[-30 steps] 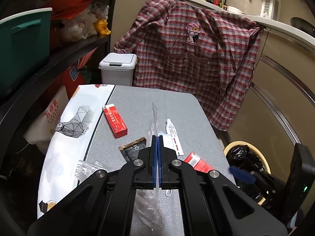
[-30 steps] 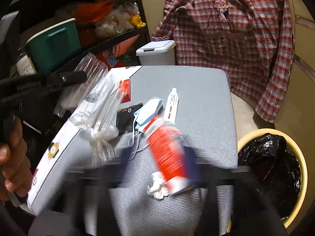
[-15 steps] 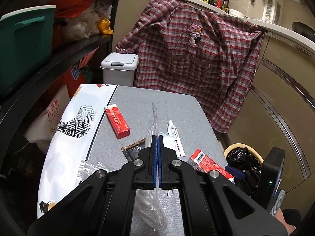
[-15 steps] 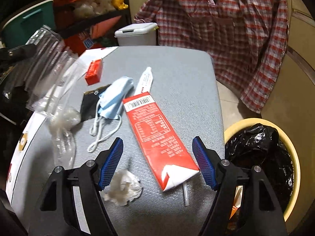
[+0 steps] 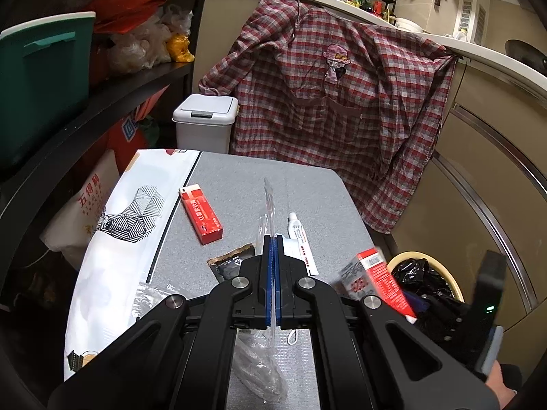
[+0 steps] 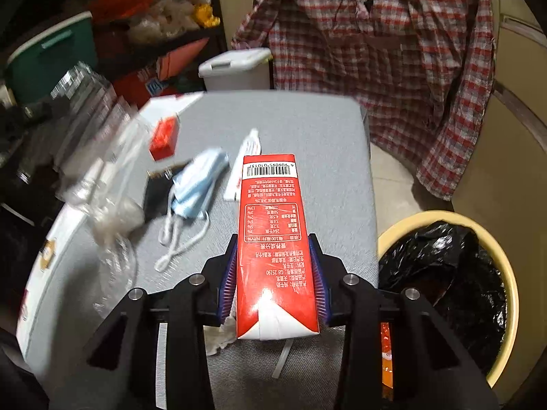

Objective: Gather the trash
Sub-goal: 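Carry the clear wrapper and red-and-white carton over the yellow bin with both tools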

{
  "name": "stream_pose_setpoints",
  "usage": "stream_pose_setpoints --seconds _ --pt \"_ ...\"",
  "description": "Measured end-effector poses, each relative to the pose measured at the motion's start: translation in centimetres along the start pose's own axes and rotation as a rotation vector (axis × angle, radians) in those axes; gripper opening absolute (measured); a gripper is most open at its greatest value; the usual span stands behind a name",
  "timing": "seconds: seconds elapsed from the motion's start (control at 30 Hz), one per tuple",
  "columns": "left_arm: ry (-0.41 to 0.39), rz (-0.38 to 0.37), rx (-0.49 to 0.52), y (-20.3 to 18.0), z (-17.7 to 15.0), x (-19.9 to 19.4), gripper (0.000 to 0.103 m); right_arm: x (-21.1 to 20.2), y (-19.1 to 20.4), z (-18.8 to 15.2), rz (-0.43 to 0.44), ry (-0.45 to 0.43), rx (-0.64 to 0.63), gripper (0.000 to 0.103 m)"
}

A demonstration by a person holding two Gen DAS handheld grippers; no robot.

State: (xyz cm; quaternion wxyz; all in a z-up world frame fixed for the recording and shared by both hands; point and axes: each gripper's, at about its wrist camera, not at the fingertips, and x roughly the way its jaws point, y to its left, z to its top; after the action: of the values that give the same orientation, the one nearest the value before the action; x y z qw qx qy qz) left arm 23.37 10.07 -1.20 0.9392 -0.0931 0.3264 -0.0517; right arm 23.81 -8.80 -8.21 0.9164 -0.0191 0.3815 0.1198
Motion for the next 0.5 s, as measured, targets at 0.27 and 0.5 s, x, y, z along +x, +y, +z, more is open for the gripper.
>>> stream_pose_setpoints --seconds 0.27,0.5 --pt "-0.017 -0.018 0.015 -1.8 0.1 -0.9 0.001 -4.6 -2.1 1.0 0.000 -0.109 0.042 0.039" --pt "-0.017 -0.052 0.034 -4.5 -0.1 -1.2 0.001 -7.9 -4.9 0.7 -0.033 -0.158 0.070 0.039"
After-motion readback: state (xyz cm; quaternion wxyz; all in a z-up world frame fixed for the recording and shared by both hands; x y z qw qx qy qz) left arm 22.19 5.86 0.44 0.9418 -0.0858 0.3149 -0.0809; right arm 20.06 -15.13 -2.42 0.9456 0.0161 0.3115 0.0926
